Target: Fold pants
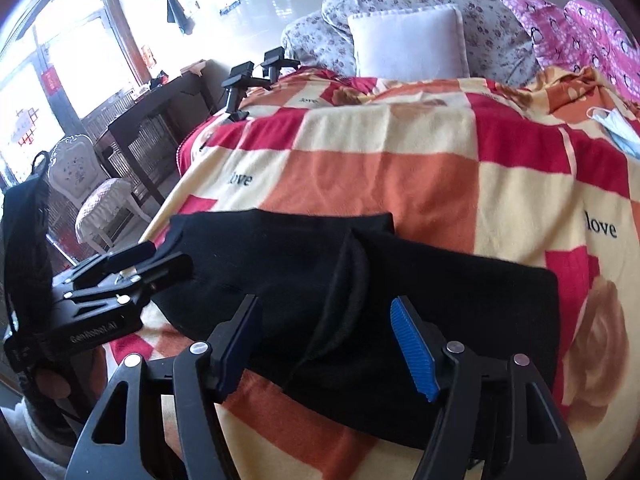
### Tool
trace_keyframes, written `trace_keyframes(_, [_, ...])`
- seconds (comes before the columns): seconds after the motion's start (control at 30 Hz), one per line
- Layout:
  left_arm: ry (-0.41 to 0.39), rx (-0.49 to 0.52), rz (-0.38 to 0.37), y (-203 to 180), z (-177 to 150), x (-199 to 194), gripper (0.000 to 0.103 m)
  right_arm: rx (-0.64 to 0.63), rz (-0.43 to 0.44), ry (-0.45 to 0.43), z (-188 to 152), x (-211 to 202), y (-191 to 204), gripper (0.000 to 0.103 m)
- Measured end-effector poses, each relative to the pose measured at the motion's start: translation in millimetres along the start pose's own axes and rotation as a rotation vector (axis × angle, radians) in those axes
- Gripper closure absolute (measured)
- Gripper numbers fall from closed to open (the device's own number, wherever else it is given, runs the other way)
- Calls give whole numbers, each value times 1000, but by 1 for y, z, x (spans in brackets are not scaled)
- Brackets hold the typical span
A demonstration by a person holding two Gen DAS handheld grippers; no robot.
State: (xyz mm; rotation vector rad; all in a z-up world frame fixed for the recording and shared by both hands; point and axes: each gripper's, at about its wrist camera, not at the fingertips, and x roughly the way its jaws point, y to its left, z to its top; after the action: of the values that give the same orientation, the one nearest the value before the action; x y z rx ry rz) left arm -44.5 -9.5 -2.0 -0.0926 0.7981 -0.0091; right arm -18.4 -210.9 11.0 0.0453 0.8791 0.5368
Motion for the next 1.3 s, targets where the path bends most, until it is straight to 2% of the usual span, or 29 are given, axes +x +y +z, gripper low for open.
trace_keyframes(0.27, [3, -24, 34, 18, -5, -3, 23, -24, 50, 24, 8, 20, 18, 33])
trace_keyframes(0.6, [35, -49, 54, 35, -11, 4, 23, -71, 68, 62, 18, 50, 42, 31])
trace_keyframes(1.03, [65, -98, 36, 54, -13, 7, 23, -110, 84, 100, 29, 79, 58, 31])
trace_keyframes(1.3, [86, -135, 29, 81, -25, -9, 23, -143, 110, 103, 42, 91, 72, 30])
